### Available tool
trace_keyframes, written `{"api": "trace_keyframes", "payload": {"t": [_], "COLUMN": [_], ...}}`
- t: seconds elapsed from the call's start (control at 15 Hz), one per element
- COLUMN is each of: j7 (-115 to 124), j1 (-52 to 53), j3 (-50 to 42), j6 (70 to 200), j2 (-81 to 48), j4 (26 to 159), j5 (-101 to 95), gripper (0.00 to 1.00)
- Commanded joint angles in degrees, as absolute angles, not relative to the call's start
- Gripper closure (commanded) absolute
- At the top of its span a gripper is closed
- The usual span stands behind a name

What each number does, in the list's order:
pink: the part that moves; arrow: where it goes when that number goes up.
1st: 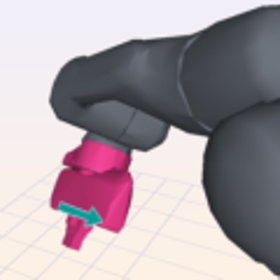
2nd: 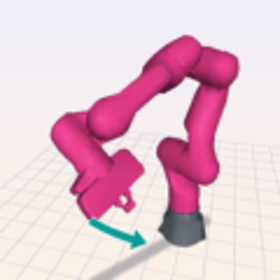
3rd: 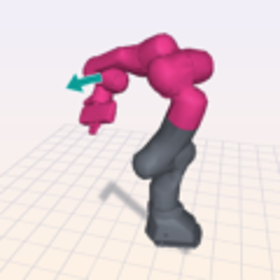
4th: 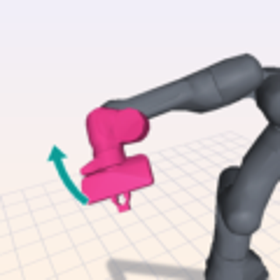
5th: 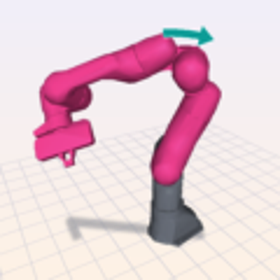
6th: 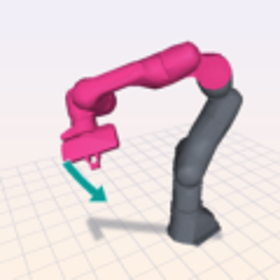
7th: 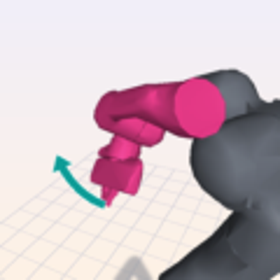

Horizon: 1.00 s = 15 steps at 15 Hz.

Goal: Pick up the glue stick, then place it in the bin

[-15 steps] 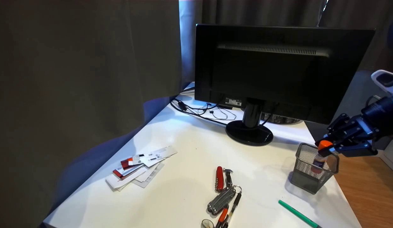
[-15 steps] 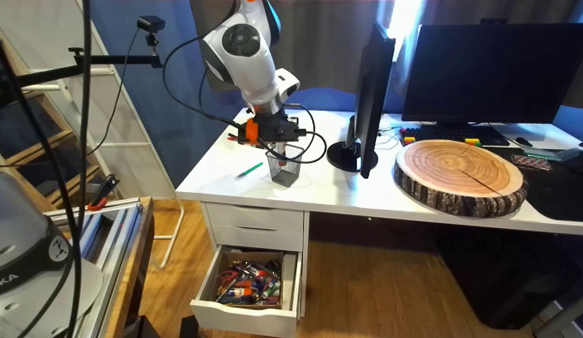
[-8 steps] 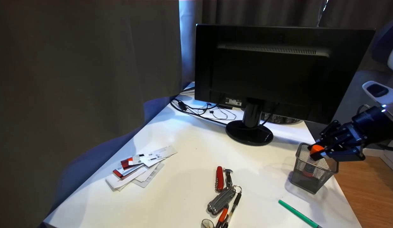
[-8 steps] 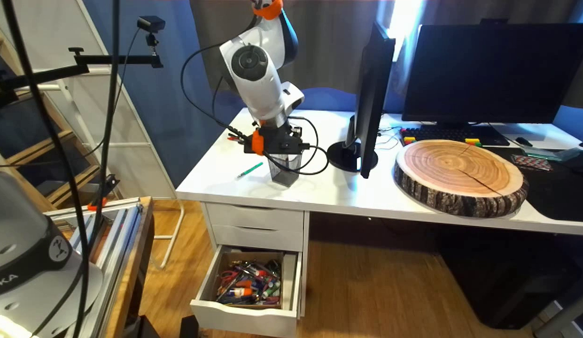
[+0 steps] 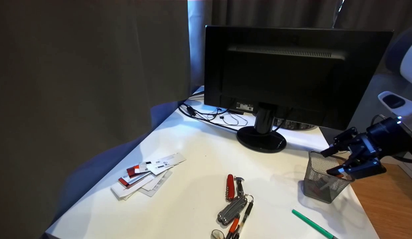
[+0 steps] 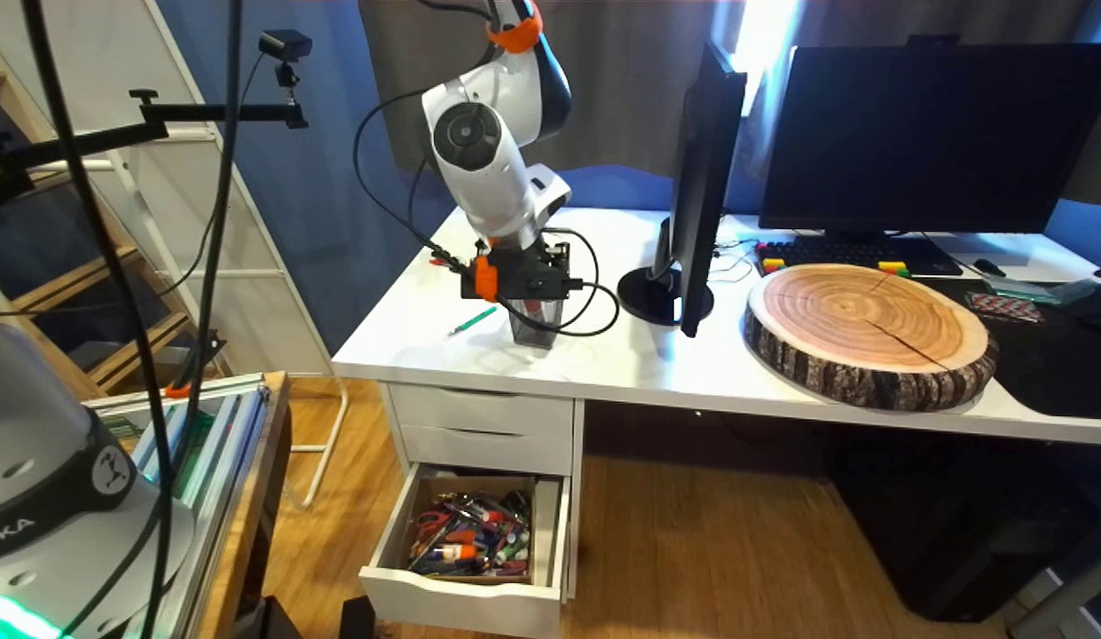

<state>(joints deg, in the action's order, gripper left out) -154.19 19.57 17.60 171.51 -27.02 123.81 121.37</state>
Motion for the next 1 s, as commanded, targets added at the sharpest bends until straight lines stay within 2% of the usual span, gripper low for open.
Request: {"api": "trace_keyframes", "payload": {"t": [0.0,0.4,0.93], "j7": [-158.88,-155.92,-145.68], "j1": [21.64,23.41,30.44], "j3": [16.31,17.74,26.03], "j6": [172.31,173.74,192.68], "j2": [-21.95,-16.72,-22.5], "j4": [124.9,125.88,120.09], "j5": [126.31,125.15,124.37], "gripper": [0.0,0.0,0.0]}}
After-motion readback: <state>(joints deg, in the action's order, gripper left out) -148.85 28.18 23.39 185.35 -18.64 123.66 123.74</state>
